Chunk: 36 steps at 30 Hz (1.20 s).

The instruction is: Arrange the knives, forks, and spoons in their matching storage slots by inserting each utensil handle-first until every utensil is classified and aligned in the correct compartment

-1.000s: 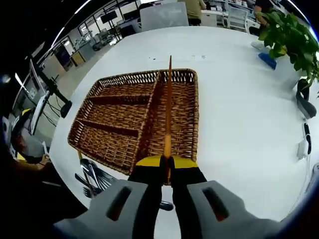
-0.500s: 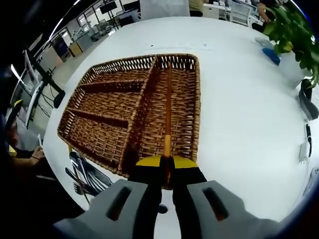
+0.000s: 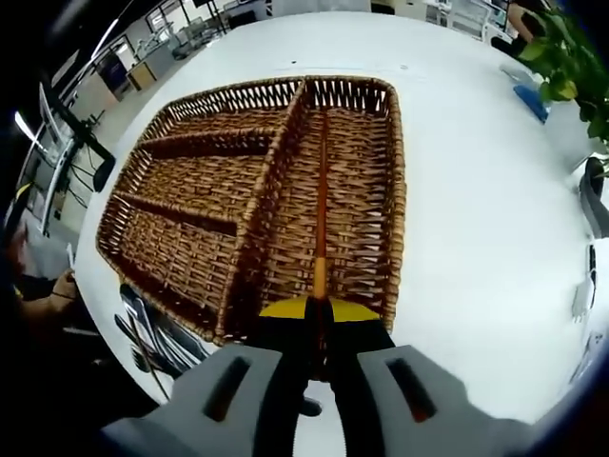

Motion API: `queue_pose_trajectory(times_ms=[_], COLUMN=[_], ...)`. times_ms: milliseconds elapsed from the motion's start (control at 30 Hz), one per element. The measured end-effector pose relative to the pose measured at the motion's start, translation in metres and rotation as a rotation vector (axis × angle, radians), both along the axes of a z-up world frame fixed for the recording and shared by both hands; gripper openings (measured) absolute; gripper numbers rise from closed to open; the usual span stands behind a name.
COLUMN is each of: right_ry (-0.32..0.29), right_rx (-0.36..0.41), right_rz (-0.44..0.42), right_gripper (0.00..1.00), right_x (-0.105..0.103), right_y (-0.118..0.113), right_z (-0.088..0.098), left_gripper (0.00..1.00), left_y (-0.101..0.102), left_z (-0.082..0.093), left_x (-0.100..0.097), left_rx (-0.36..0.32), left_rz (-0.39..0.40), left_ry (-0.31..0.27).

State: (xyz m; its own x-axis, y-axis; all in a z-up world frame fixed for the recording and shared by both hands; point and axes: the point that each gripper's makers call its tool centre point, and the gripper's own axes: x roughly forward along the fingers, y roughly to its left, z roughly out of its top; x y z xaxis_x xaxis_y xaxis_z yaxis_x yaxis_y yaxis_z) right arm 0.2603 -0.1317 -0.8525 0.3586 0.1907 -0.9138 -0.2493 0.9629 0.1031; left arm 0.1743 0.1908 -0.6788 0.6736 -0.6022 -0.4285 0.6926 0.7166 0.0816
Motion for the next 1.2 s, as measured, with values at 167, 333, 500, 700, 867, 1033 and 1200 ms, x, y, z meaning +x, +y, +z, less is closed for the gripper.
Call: queue_pose_trajectory(times_ms=[167,333,500,700,867,1033,1200], right_ry=[0.016,0.014,0.034,-0.017,-0.063,-0.15,-0.254], right_rx=[-0.017,-0.043,-0.055,-0.043,-0.031,-0.023,-0.048], right_rz=[0.007,0.034,0.032,0.095,0.141,0.286,0.354], right_gripper=[0.04,0.04,0.04,0.05,0.12,0.32,0.5], right_x=[0.001,0.001,-0.003,-0.004,0.0,-0.001,-0.001], right_y=[0.0,0.0,-0.002,0.002,0.002,0.015,0.012], right_z=[-0.006,-0.01,-0.019,-0.013,-0.009,0.007,0.024], left_gripper=[0.99,0.99,0.99,0.99,0.99,0.99,0.99], left_y=[0.0,0.003,0.004,0.003,-0.005,-0.011,-0.018], left_z=[0.0,0.001,0.001,0.0,-0.001,-0.003,-0.004], left_x=[-0.002,-0.004,-0.006,-0.007,-0.007,-0.006,-0.002], left_rx=[0.0,0.001,0.003,0.002,0.002,0.003,0.001], left_rz=[-0.001,0.003,0.004,0.009,0.001,-0.011,-0.026], left_ry=[0.001,-0.001,0.002,0.001,0.001,0.005,0.005])
